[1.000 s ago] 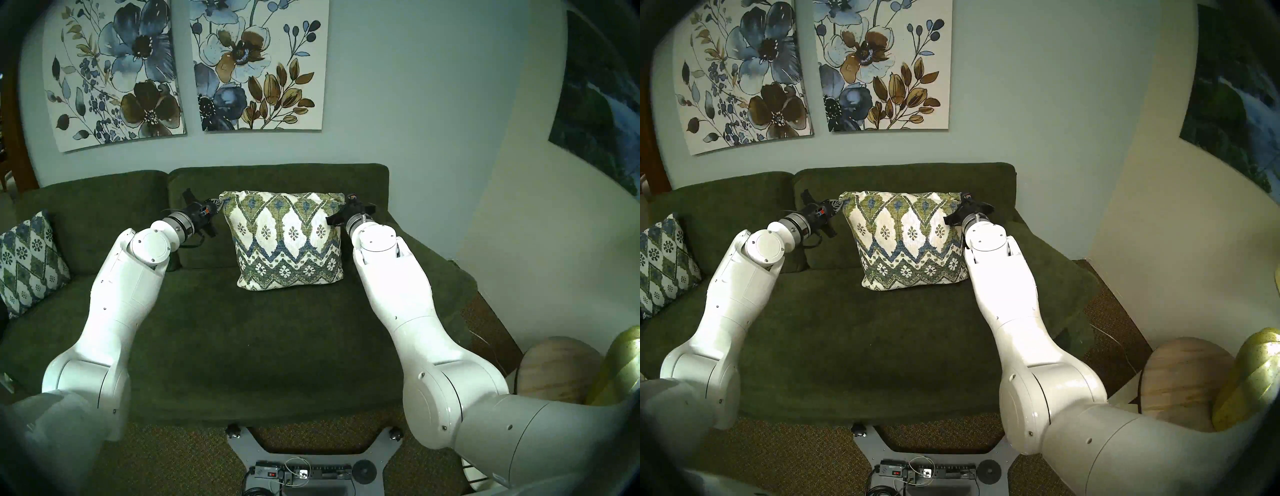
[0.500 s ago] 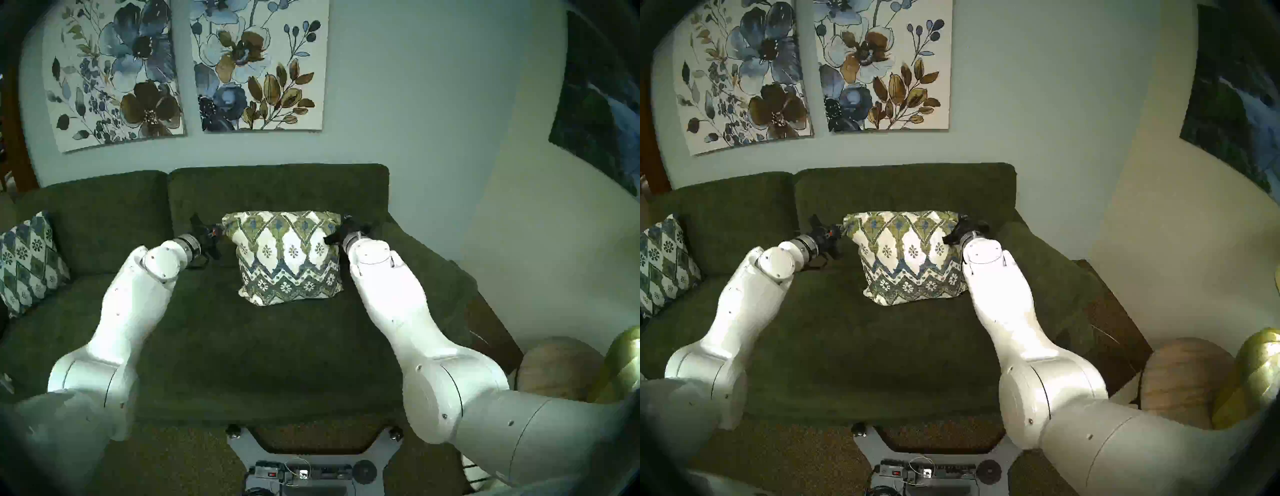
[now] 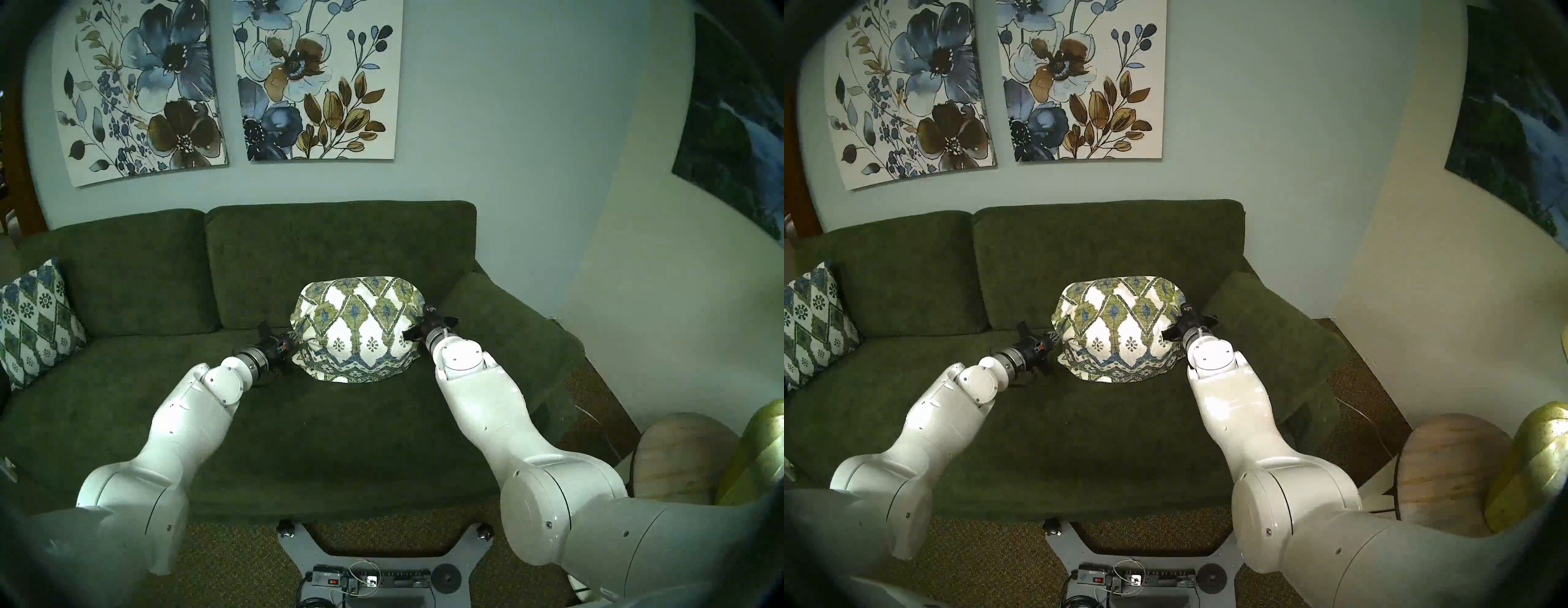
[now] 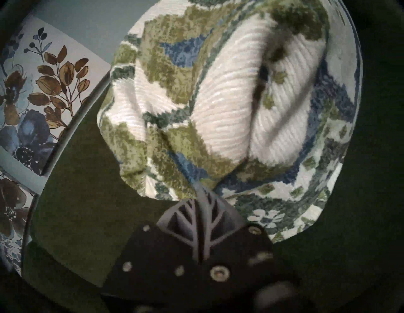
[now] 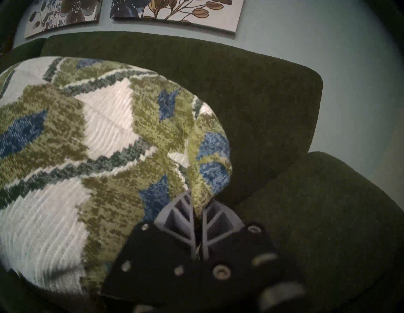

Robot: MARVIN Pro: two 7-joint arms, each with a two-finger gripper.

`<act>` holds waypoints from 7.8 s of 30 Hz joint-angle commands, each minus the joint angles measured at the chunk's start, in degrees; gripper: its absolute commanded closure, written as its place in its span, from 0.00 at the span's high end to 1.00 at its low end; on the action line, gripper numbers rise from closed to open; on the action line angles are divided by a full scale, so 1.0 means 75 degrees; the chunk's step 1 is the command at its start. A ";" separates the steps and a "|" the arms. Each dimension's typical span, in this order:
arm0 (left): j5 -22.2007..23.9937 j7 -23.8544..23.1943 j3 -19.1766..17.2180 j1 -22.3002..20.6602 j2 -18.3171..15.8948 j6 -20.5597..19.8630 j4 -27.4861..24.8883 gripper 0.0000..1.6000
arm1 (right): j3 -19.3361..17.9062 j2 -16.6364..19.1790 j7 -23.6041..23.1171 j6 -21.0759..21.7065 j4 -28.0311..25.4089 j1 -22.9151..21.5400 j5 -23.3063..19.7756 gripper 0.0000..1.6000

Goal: Fluff a cushion

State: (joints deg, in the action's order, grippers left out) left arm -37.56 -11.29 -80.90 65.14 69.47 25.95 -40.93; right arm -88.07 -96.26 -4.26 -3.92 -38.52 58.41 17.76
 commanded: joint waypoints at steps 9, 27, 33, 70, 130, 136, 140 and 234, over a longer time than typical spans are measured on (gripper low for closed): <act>0.0007 0.0619 -0.0118 0.1732 -0.0459 0.0773 0.0590 0.00 | -0.0271 0.0740 0.0313 -0.0601 0.0420 0.1440 0.0141 0.00; 0.0281 0.1588 -0.0835 0.2395 -0.1215 0.1876 -0.0285 0.00 | -0.0106 0.0531 0.0428 -0.1826 -0.0174 0.2511 0.0199 0.00; 0.0361 0.1820 -0.1067 0.2703 -0.1405 0.2086 -0.0462 0.00 | 0.0018 0.0486 0.0373 -0.2179 -0.0325 0.2894 0.0209 0.00; 0.0852 0.2751 -0.1365 0.4298 -0.1518 0.3873 -0.3321 0.00 | 0.1067 0.0853 0.0251 -0.4378 -0.1440 0.5127 0.0146 0.00; 0.1376 0.0001 0.0590 0.2323 0.0173 0.1648 -0.2915 0.00 | 0.0753 0.2203 0.0162 -0.5666 -0.6381 0.8555 -0.1316 1.00; 0.1441 -0.0259 0.0699 0.2121 0.0288 0.1712 -0.2536 0.00 | 0.0589 0.2245 0.0160 -0.6155 -0.6770 0.8409 -0.1635 1.00; 0.1443 -0.0409 0.0811 0.1965 0.0443 0.1756 -0.2526 0.00 | 0.0470 0.2289 0.0140 -0.6370 -0.7239 0.8278 -0.1828 1.00; 0.7215 -0.0952 -0.0102 0.4434 -0.1255 0.0704 -0.5693 1.00 | 0.2177 0.1188 -0.0440 0.0135 -0.7597 0.5303 -0.1869 1.00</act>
State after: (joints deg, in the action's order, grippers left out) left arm 15.36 -17.73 -82.96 102.28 58.41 32.08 -85.70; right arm -72.90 -86.12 -7.68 -4.66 -97.82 104.23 3.22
